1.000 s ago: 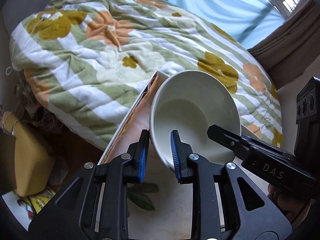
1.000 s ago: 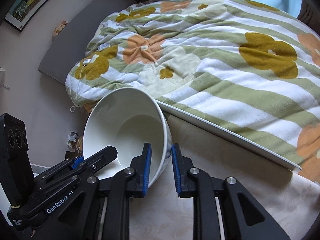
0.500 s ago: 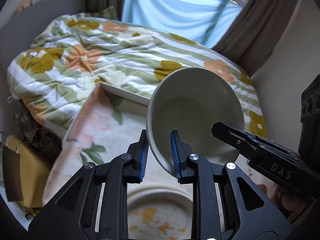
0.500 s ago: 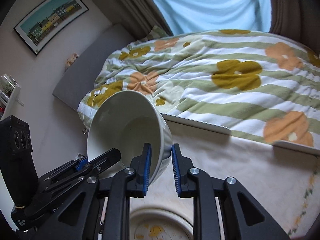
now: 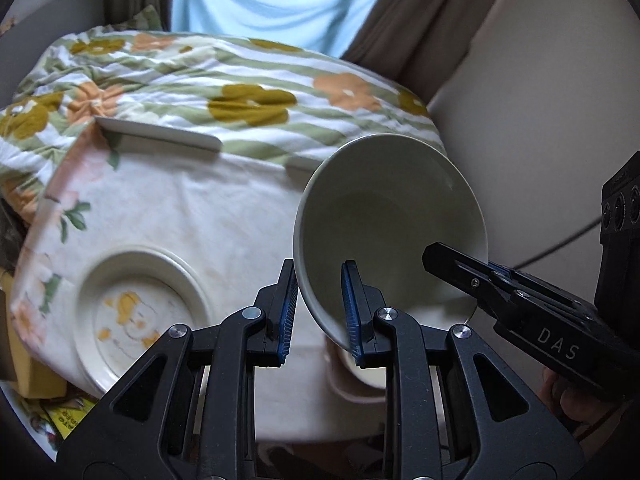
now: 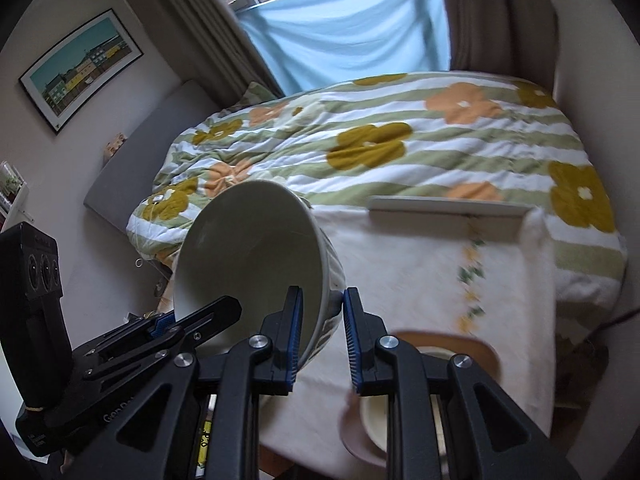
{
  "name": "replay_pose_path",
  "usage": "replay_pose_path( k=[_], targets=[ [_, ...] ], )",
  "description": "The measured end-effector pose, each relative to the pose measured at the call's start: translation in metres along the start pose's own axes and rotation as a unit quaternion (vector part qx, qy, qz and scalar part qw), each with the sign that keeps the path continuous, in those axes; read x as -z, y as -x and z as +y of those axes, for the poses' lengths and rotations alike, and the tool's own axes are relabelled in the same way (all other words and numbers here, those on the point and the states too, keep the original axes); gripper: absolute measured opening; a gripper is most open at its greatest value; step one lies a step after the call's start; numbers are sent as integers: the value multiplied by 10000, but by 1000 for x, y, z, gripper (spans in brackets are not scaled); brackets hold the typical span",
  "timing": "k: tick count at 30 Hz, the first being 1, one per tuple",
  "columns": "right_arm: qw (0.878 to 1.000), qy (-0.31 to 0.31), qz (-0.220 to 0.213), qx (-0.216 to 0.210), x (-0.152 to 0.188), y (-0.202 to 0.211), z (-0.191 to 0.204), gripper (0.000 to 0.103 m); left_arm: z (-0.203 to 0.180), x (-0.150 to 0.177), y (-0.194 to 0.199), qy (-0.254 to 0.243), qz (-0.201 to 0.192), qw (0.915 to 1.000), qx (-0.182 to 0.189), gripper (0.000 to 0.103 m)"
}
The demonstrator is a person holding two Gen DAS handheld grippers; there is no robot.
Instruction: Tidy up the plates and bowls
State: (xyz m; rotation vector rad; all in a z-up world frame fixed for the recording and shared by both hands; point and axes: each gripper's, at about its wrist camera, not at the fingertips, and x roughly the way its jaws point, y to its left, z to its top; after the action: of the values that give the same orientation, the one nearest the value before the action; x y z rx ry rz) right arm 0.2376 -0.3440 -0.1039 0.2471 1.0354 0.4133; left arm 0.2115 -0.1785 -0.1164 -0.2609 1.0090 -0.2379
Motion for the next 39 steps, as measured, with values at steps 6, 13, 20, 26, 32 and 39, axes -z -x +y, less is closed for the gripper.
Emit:
replay_pose_path(
  k=[6, 13, 20, 26, 32, 39],
  targets=[
    [9988, -423, 106, 205, 34, 12, -39, 19, -34, 29, -28, -251, 552, 9980, 161, 19],
    [9948, -865, 375, 391, 69, 5, -78, 19, -48, 50, -59, -471, 1107, 9926, 161, 19],
    [9921, -1037, 534, 469, 96, -7, -101, 19, -52, 63, -85, -616, 1429, 9878, 25, 19],
    [9923, -825, 612, 693, 103, -15, -99, 19, -53, 62, -96, -750, 1536, 9852, -150, 19],
    [9919, -741, 674, 785, 104, -22, -98, 19, -54, 62, -103, -874, 1588, 9830, -306, 19],
    [9918, -663, 674, 860, 102, -23, -97, 19, -61, 62, -106, -1104, 1507, 9811, -497, 19]
  ],
)
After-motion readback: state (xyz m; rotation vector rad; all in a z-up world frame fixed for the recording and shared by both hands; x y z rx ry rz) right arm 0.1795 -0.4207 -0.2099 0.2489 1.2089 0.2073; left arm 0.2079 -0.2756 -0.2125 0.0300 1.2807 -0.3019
